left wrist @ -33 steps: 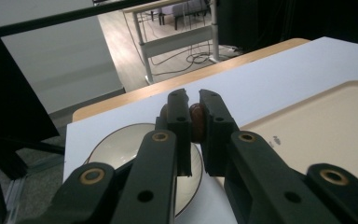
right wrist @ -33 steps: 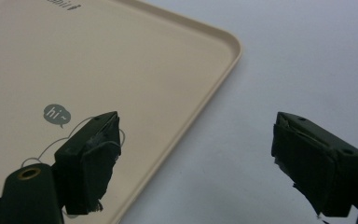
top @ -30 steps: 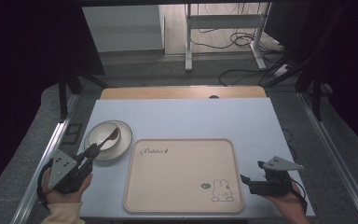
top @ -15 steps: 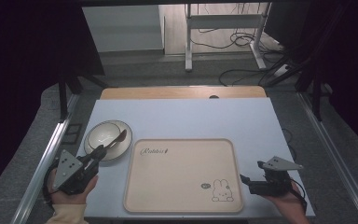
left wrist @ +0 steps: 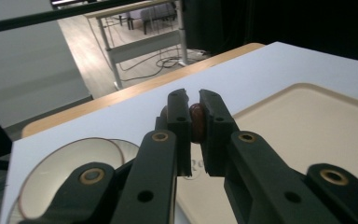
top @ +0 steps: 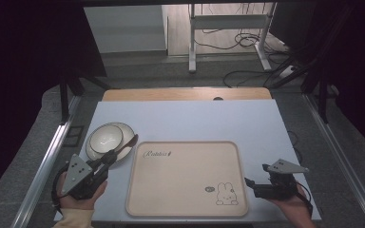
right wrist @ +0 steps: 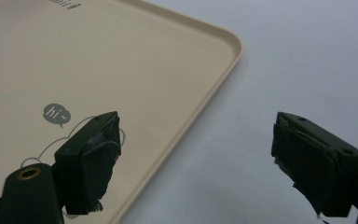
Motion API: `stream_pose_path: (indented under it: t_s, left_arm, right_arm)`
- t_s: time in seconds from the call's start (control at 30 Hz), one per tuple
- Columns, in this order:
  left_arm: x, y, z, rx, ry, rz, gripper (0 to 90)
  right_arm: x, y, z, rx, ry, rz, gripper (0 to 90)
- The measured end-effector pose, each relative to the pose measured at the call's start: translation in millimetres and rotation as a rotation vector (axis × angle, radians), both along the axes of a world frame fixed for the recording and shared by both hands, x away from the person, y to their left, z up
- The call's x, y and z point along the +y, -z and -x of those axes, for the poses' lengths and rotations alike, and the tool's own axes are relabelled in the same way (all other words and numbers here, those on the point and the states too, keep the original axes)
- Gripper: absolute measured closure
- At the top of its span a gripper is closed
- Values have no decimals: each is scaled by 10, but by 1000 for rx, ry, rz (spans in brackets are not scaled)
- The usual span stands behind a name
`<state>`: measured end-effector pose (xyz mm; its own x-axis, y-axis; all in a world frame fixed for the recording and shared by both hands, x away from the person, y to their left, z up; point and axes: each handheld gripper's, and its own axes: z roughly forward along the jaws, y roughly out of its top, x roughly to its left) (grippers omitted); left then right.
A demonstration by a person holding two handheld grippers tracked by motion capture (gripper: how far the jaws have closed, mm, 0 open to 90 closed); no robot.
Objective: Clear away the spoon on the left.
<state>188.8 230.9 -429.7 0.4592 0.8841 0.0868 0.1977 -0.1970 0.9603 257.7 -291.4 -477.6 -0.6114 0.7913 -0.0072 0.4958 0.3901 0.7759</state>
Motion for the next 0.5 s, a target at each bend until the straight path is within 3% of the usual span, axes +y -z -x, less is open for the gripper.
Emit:
stream_pose_path:
  t_s: [0.5]
  left_arm:
    - [-212, 71, -29, 16, 49, -15, 849]
  right_arm:
    - [2, 0, 1, -1, -1, 5, 160]
